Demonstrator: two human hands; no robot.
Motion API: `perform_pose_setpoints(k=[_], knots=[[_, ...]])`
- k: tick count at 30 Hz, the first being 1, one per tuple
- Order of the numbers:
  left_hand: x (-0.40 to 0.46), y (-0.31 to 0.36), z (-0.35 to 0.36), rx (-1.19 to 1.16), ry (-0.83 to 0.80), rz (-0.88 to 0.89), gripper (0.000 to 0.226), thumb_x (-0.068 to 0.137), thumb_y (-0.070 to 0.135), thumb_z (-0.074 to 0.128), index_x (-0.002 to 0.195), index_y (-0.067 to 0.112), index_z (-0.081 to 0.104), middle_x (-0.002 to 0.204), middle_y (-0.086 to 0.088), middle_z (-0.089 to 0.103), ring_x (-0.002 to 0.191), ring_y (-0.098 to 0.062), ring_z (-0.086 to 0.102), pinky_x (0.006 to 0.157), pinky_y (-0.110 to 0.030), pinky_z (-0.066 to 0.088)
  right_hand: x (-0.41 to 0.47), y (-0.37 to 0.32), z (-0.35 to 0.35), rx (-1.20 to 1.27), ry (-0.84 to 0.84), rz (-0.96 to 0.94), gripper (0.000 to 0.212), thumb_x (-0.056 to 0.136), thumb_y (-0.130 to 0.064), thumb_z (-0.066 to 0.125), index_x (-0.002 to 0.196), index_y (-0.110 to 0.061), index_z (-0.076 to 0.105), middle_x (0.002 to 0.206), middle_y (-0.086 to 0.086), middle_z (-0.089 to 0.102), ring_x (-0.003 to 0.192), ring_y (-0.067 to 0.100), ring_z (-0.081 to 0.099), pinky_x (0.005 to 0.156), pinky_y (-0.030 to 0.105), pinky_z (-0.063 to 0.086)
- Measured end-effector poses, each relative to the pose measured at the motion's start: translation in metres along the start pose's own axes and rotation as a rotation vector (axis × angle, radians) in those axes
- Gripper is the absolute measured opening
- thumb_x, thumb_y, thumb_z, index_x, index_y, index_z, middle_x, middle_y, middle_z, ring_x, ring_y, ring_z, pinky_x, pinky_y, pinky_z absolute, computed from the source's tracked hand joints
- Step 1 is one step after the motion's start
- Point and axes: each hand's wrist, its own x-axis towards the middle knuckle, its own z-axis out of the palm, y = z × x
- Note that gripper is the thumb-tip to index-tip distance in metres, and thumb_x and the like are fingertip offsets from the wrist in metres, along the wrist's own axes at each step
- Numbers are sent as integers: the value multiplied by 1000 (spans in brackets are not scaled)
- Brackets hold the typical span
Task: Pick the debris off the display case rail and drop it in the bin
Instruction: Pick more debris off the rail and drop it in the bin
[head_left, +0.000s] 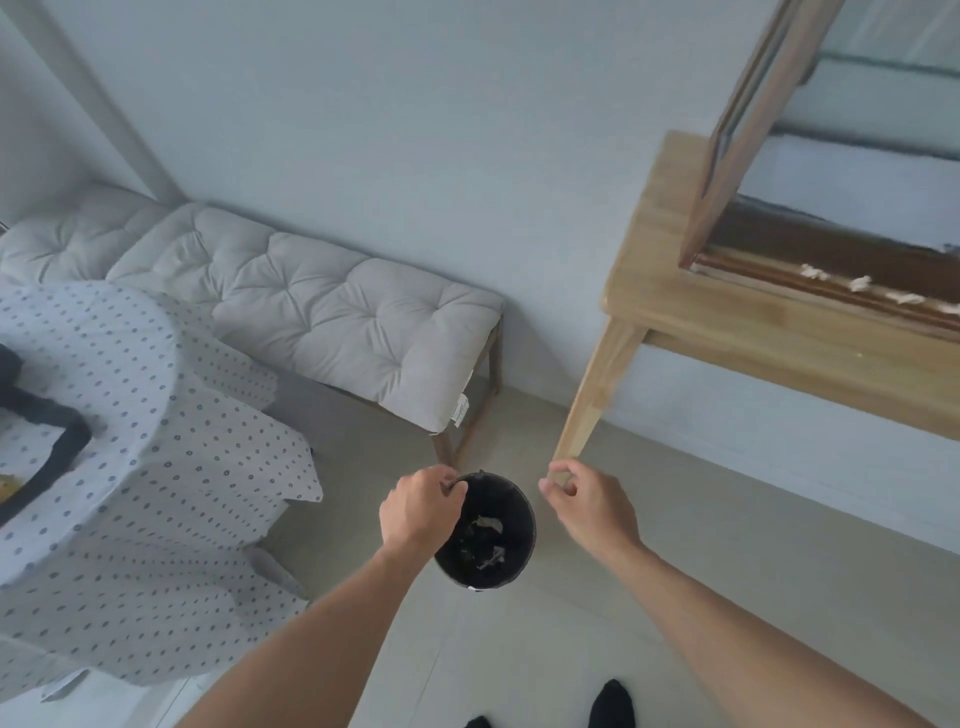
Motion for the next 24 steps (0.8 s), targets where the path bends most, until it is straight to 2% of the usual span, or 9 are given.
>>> perform_pose_setpoints(k=[6,9,12,15,17,20,24], knots=[[-4,69,-53,62,40,178,23,95,53,60,106,37,73,95,9,75,91,-28,69,84,-38,56,-19,-28,-90,12,116,-60,35,96,-54,60,125,-37,69,89,-13,71,94,21,72,86,39,57],[-4,110,-77,35,89,266,24,97,53,63,114,40,75,95,11,75,92,-24,69,81,-36,55,-22,-37,-134,25,194,-81,34,95,-54,62,123,-35,70,87,-15,68,95,22,72,84,37,56],[-5,151,-92,41,124,363,23,97,52,62,106,35,74,86,14,72,84,-23,67,71,-34,52,-24,-39,-175,38,268,-99,33,96,-52,62,122,-34,71,85,-15,65,97,24,72,81,36,54],[-5,193,-103,34,156,411,28,97,52,62,118,37,75,96,11,75,97,-23,69,77,-34,49,-22,-35,-212,50,354,-89,30,97,-50,62,120,-34,72,79,-18,61,98,23,71,76,33,47],[-6,219,-105,14,181,450,33,97,53,64,124,39,74,101,10,77,105,-23,70,77,-33,45,-21,-28,-236,62,405,-80,29,97,-49,63,119,-34,72,78,-19,61,90,21,69,72,31,44],[-6,258,-102,0,153,496,35,97,56,63,127,41,73,89,16,72,101,-21,70,74,-32,48,-19,-13,-268,50,453,-52,25,96,-47,65,117,-36,73,71,-24,56,80,19,63,69,30,40],[-5,305,-91,-6,137,539,36,97,59,61,128,42,71,83,19,71,98,-20,71,77,-34,56,-9,4,-306,64,487,5,19,94,-46,64,109,-39,73,78,-19,64,95,25,72,74,33,44]])
